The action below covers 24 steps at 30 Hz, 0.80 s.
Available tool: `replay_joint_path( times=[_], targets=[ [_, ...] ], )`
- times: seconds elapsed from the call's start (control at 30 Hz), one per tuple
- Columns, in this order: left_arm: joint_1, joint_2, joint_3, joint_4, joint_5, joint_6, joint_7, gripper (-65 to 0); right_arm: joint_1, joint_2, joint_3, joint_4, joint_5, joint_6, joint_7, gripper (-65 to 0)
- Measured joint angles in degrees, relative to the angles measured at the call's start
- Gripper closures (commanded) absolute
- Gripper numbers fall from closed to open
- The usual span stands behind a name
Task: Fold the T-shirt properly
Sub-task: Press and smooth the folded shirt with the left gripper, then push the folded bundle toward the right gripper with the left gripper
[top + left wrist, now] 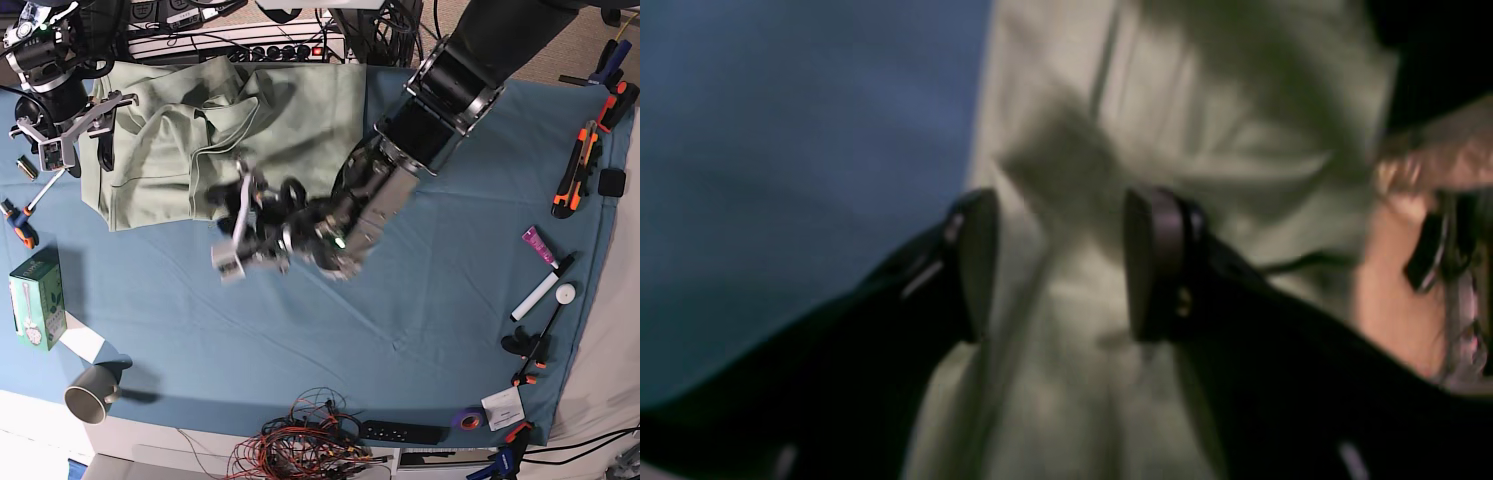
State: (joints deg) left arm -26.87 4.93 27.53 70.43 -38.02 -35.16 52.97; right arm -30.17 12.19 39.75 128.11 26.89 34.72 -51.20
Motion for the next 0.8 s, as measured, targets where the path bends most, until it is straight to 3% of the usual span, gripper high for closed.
replay_joint_path(
  times=[0.1, 0.17, 0.2, 0.23, 0.3, 0.33, 0.47, 0.67, 0.73, 0.8],
  targets=[
    [0.13, -0.83, -7.04, 4.85, -8.04, -0.66, 6.64, -20.9, 0.0, 0.02, 0.0, 0.0, 0.0, -0.02, 0.07, -29.7],
    [1.11, -1.95, -11.32, 7.3, -11.69, -0.74, 9.11, -8.0, 0.0, 0.02, 0.0, 0.0, -0.02, -0.02, 0.07, -29.2],
    [1.92, -2.58, -13.51, 8.24, -12.61, -1.97, 9.68, -1.9, 0.0, 0.02, 0.0, 0.0, -0.02, -0.02, 0.07, -25.7],
    [2.95, -3.39, -15.3, 8.92, -14.25, -2.84, 10.29, 0.0, -0.02, 0.02, 0.0, 0.0, 0.02, 0.0, 0.0, -19.3],
    [5.81, -4.83, -18.25, 9.77, -17.57, -3.54, 11.72, 0.0, 0.0, 0.02, 0.0, 0.0, 0.0, -0.02, -1.07, -4.1],
    [7.48, -5.53, -19.34, 10.05, -18.64, -3.52, 12.22, 0.0, -0.02, 0.0, 0.0, 0.0, 0.02, 0.02, -1.7, 0.0],
    [15.65, -7.17, -22.8, 11.85, -22.73, -3.54, 14.32, 0.0, -0.02, 0.02, 0.0, 0.0, 0.0, 4.04, -3.72, 0.0],
    [28.46, -7.28, -23.76, 21.49, -24.13, -4.35, 14.49, 0.0, -1.66, 0.02, 0.0, 0.0, -0.07, 5.42, -5.79, 0.0],
    [31.52, -7.32, -23.76, 24.7, -22.43, -4.39, 12.87, 0.0, -2.47, 0.02, 0.0, 0.0, 0.0, 5.44, -5.79, 0.0],
    [33.11, -7.3, -23.78, 26.43, -15.85, -4.44, 8.37, 0.0, -2.47, 0.07, 0.0, -0.35, -0.04, 5.46, -5.62, 0.0]
  ],
)
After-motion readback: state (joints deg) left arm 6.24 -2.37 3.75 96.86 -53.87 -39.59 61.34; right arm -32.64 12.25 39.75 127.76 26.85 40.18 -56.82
